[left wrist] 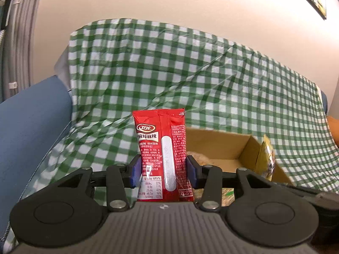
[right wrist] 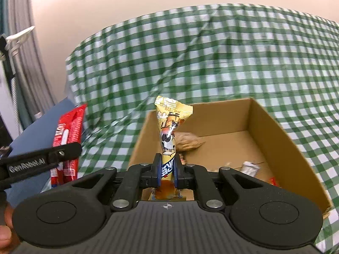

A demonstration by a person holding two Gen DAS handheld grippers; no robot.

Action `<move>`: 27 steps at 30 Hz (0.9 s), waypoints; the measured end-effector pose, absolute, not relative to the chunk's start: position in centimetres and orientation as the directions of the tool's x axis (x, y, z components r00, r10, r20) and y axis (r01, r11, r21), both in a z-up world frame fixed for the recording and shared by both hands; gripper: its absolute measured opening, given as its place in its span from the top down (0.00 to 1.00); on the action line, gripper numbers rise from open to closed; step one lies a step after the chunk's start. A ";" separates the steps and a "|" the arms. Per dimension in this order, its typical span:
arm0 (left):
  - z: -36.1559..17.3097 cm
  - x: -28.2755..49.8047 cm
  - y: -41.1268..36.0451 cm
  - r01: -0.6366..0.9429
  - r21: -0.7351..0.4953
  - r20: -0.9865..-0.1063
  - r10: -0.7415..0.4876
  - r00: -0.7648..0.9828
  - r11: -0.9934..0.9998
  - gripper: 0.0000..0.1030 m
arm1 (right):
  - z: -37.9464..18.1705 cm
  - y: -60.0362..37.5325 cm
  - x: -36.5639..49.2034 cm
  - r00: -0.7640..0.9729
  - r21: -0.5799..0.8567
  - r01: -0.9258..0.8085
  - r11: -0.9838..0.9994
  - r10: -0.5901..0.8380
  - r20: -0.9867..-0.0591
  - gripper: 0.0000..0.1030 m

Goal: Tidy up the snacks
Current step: 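Lift both snacks and carry them over the cardboard box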

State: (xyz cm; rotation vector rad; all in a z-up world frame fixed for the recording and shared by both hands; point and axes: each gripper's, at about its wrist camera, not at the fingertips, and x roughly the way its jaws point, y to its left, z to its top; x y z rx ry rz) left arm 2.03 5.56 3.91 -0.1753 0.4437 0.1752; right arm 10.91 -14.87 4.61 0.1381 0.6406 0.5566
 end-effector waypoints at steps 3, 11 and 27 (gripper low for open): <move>4.7 3.1 4.2 -0.180 -0.129 -0.426 0.110 0.898 0.975 0.53 | 4.5 -16.2 12.2 0.671 0.309 -0.409 0.859 0.512 -0.536 0.90; 5.7 5.7 1.0 -0.127 -0.137 -0.405 0.062 0.912 0.982 0.53 | 4.0 -18.8 14.0 0.695 0.331 -0.340 0.880 0.472 -0.542 0.90; 5.6 8.4 -1.4 -0.064 -0.160 -0.391 -0.004 0.920 0.985 0.53 | 3.3 -19.4 14.7 0.696 0.333 -0.308 0.891 0.449 -0.559 0.90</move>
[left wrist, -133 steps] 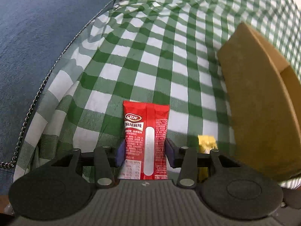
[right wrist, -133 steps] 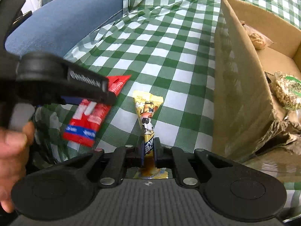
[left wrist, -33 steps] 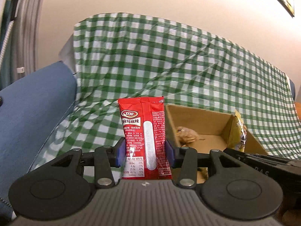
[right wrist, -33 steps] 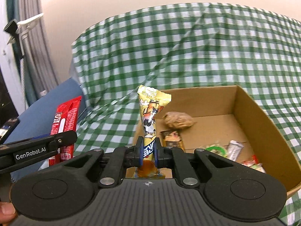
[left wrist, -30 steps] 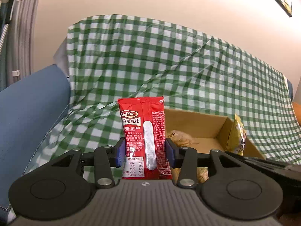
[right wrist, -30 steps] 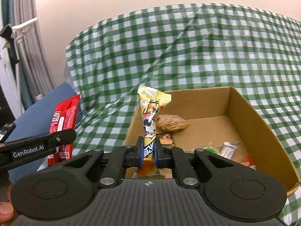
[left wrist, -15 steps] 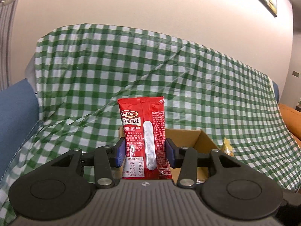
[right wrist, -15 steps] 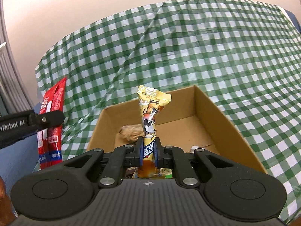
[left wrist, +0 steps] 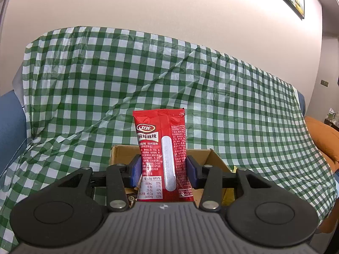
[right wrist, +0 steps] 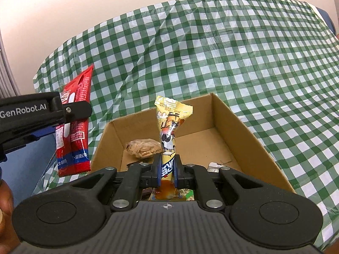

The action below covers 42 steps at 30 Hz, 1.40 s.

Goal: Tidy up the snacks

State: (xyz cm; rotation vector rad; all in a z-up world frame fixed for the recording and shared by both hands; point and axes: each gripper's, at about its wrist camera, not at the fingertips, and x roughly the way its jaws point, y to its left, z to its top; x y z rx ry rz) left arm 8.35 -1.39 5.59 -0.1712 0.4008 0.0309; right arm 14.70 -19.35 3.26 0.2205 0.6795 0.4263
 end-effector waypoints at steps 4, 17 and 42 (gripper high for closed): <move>5.7 8.5 -1.2 -0.057 -0.167 -0.393 -0.013 0.920 0.984 0.53 | 3.1 -19.4 14.8 0.699 0.329 -0.301 0.895 0.441 -0.562 0.90; 8.8 7.6 -1.8 0.027 -0.185 -0.336 -0.089 0.938 0.982 0.18 | 2.9 -18.7 15.1 0.707 0.284 -0.252 0.925 0.376 -0.599 0.52; -0.3 -5.5 -1.2 0.024 -0.196 -0.483 -0.117 0.868 0.980 0.01 | 6.8 -24.9 6.1 0.772 0.085 -0.333 0.939 0.323 -0.548 0.01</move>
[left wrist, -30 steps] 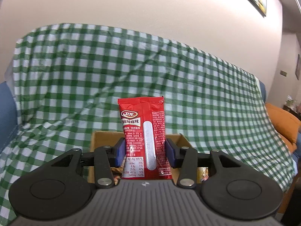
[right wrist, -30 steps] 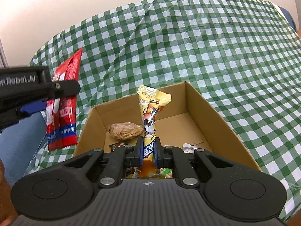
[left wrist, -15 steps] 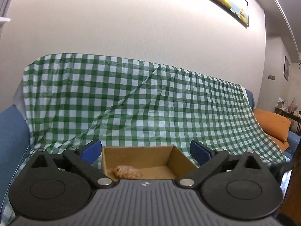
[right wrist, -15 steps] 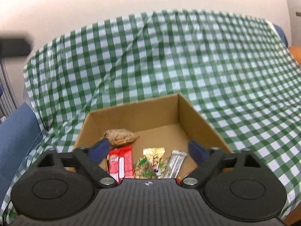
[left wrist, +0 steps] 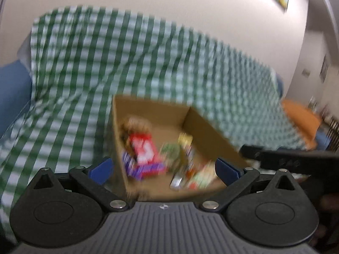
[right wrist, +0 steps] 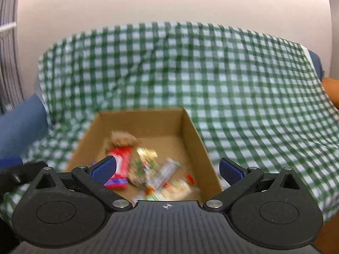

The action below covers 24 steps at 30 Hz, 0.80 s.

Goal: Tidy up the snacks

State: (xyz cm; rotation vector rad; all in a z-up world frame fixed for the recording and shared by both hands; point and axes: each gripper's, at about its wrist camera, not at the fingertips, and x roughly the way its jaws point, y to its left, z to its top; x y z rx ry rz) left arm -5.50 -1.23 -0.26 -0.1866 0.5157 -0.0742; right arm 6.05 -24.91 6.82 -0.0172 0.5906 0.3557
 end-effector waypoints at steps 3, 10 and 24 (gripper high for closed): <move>-1.8 -4.7 -1.5 -0.031 -0.130 -0.559 -0.048 0.828 0.991 0.01 | 4.2 -25.3 5.4 0.730 0.119 -0.295 0.948 0.304 -0.612 0.01; -2.8 -3.2 -0.2 -0.077 -0.137 -0.633 -0.028 0.774 0.988 0.01 | 3.8 -25.3 6.0 0.733 0.147 -0.253 0.956 0.289 -0.616 0.01; -2.6 -2.4 -0.9 -0.071 -0.151 -0.629 -0.041 0.776 0.986 0.01 | 3.5 -23.7 6.1 0.718 0.085 -0.308 0.948 0.290 -0.632 0.01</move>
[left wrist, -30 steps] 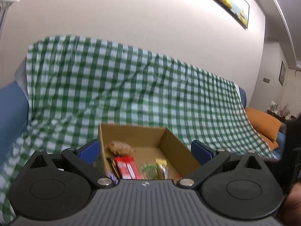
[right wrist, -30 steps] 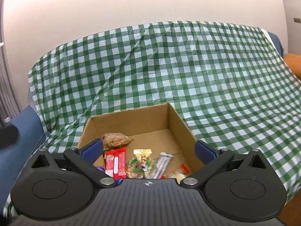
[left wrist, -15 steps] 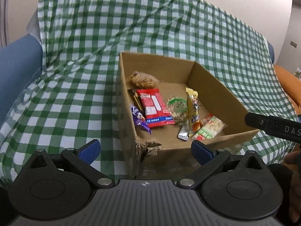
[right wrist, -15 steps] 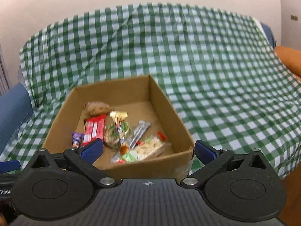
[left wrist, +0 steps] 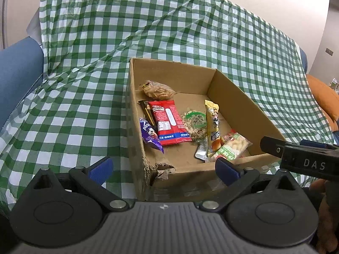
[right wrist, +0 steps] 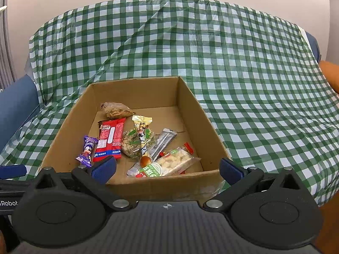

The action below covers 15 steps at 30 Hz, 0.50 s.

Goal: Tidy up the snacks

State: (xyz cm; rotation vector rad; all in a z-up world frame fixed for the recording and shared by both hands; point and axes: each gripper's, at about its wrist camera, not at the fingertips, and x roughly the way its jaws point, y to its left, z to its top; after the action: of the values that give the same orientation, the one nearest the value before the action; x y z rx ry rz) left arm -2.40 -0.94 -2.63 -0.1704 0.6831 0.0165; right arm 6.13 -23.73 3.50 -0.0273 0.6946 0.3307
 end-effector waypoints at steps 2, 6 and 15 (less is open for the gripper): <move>-2.6 -2.3 -0.8 -0.075 -0.158 -0.631 -0.043 0.774 0.985 0.01 | 3.5 -23.6 6.2 0.715 0.085 -0.309 0.947 0.290 -0.635 0.01; -2.6 -2.2 -0.6 -0.080 -0.161 -0.631 -0.040 0.774 0.984 0.01 | 3.4 -23.4 6.3 0.713 0.076 -0.318 0.945 0.291 -0.637 0.01; -2.8 -2.0 -0.5 -0.082 -0.162 -0.635 -0.040 0.771 0.983 0.01 | 3.3 -23.3 6.6 0.708 0.073 -0.330 0.941 0.298 -0.640 0.01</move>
State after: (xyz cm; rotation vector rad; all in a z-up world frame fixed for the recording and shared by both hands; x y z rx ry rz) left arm -2.01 -0.52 -2.83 -0.1843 0.6907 0.0227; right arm 6.59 -23.30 3.33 -0.0483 0.7026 0.3491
